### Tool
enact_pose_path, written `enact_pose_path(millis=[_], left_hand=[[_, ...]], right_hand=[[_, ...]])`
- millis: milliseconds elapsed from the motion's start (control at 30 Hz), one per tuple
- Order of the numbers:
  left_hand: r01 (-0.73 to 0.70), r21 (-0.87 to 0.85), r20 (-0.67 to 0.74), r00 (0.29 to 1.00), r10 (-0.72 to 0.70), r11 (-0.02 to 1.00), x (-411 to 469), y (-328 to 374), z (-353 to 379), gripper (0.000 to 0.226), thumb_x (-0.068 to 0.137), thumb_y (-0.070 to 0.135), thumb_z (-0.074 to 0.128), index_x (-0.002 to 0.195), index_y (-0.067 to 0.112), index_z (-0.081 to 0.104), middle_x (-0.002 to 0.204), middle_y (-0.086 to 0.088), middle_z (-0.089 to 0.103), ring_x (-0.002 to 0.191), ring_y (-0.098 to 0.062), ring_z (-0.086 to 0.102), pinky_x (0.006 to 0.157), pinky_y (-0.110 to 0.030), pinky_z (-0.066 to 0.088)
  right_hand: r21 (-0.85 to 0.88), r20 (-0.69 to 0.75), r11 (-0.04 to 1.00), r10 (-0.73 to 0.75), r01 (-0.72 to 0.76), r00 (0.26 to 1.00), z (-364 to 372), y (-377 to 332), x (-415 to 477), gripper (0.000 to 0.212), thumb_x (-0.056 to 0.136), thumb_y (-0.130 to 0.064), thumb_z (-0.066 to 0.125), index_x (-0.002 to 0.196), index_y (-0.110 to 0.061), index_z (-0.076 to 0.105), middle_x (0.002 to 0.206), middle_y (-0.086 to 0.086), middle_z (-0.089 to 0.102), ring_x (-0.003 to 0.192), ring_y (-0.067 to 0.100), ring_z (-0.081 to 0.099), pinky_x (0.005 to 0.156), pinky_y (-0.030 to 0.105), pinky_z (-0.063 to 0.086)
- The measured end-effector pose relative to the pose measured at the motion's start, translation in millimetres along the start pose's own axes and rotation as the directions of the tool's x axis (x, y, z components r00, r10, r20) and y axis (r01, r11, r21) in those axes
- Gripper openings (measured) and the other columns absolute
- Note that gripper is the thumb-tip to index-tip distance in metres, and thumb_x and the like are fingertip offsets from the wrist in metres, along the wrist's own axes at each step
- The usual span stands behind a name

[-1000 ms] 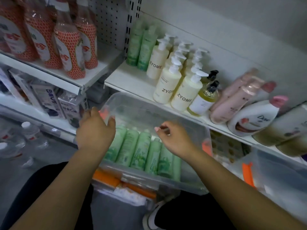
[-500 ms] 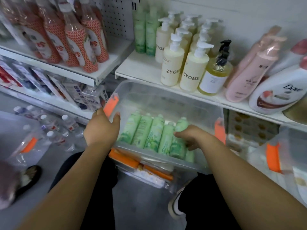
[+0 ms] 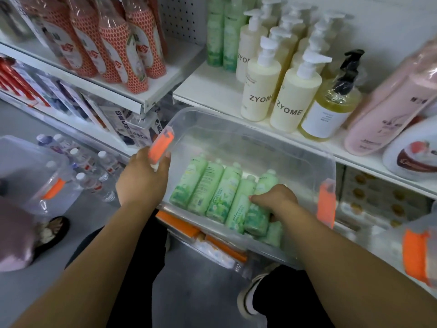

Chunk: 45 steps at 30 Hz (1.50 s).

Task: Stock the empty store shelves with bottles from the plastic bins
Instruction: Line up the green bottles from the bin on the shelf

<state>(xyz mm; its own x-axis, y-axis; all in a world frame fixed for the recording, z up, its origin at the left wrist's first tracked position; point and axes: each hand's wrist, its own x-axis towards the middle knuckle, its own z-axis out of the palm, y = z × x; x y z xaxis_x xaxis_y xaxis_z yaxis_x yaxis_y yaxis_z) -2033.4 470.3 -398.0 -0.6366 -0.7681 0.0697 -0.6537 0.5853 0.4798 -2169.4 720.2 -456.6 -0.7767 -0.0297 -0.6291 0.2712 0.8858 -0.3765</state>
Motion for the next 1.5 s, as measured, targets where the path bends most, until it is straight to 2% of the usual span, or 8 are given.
enact_pose_path(millis=[267,433,667,800,1067,1233,1333,1500], left_hand=[[0.032,-0.090,-0.025,0.999,-0.034,0.995,-0.1,-5.7,0.3,0.052,0.098,0.060,0.040,0.124,0.020,0.057,0.117,-0.008,0.065,0.105,-0.036,0.060,0.074,-0.035,0.035],[0.042,-0.193,-0.040,0.998,-0.050,0.980,2.5,-9.9,0.0,0.049,0.100,0.057,0.039,0.122,0.019,0.061,0.113,-0.008,0.067,0.103,-0.033,0.060,0.075,-0.034,0.034],[0.130,-0.407,0.029,0.991,-0.130,0.904,28.4,-20.8,-3.3,0.055,0.102,0.056,0.034,0.088,0.009,0.060,0.081,-0.002,0.063,0.083,-0.028,0.055,0.068,-0.035,0.035],[0.287,-0.603,0.135,0.956,-0.260,0.745,57.7,-29.2,-6.5,0.068,0.097,0.063,0.038,0.091,0.002,0.065,0.086,-0.013,0.069,0.090,-0.034,0.063,0.081,-0.043,0.049],[0.316,-0.679,0.402,0.915,-0.024,0.663,99.4,-17.1,-8.2,0.067,0.088,0.073,0.049,0.098,0.010,0.071,0.095,-0.014,0.071,0.090,-0.026,0.068,0.078,-0.036,0.050],[0.338,-0.685,0.473,0.880,0.042,0.645,116.5,-15.8,-5.0,0.054,0.091,0.065,0.052,0.101,0.016,0.072,0.100,-0.003,0.073,0.098,-0.024,0.066,0.090,-0.037,0.049],[0.339,-0.686,0.502,0.861,0.082,0.644,125.9,-15.1,0.6,0.048,0.089,0.065,0.055,0.100,0.022,0.074,0.094,0.010,0.071,0.092,-0.010,0.064,0.081,-0.030,0.048],[0.251,-0.686,0.483,0.859,0.169,0.682,132.1,-8.1,15.2,0.048,0.089,0.061,0.060,0.095,0.016,0.075,0.090,-0.001,0.073,0.092,-0.013,0.067,0.077,-0.026,0.050]], right_hand=[[0.410,0.121,0.912,-0.085,0.028,0.989,-4.4,-27.4,-32.1,0.035,0.072,-0.035,0.083,0.089,-0.009,0.067,0.085,0.010,0.075,0.073,0.026,0.075,0.069,0.042,0.064],[0.579,0.273,0.813,-0.266,0.062,0.924,-1.7,-57.3,-60.7,0.029,0.082,-0.032,0.079,0.093,-0.006,0.071,0.072,0.002,0.076,0.060,0.011,0.071,0.055,0.023,0.056],[0.677,0.147,0.707,-0.403,0.205,0.903,-1.0,-75.9,-87.4,0.045,0.080,-0.022,0.080,0.119,-0.020,0.059,0.102,0.004,0.078,0.095,0.024,0.075,0.089,0.050,0.058],[0.739,0.025,0.613,-0.438,0.278,0.899,-8.1,-102.6,-100.8,0.043,0.078,-0.003,0.079,0.117,-0.014,0.062,0.104,0.004,0.077,0.095,0.021,0.075,0.076,0.039,0.061],[0.477,-0.459,0.560,-0.498,0.677,0.736,-41.6,-217.1,-88.5,0.054,0.068,-0.007,0.089,0.110,-0.022,0.059,0.102,-0.005,0.073,0.090,0.007,0.073,0.082,0.034,0.061],[0.349,-0.631,0.607,-0.411,0.714,0.658,-52.9,-257.7,-30.8,0.056,0.061,-0.012,0.090,0.105,-0.022,0.056,0.105,0.000,0.070,0.092,0.011,0.070,0.089,0.040,0.060],[0.238,-0.689,0.686,-0.380,0.687,0.618,-54.4,-264.9,-2.7,0.060,0.058,-0.023,0.090,0.108,-0.023,0.057,0.105,-0.002,0.069,0.094,0.014,0.069,0.092,0.041,0.058],[0.141,-0.732,0.688,-0.412,0.712,0.542,-49.9,-267.0,23.2,0.060,0.062,-0.030,0.089,0.111,-0.029,0.054,0.111,-0.002,0.068,0.099,0.012,0.069,0.092,0.038,0.058]])
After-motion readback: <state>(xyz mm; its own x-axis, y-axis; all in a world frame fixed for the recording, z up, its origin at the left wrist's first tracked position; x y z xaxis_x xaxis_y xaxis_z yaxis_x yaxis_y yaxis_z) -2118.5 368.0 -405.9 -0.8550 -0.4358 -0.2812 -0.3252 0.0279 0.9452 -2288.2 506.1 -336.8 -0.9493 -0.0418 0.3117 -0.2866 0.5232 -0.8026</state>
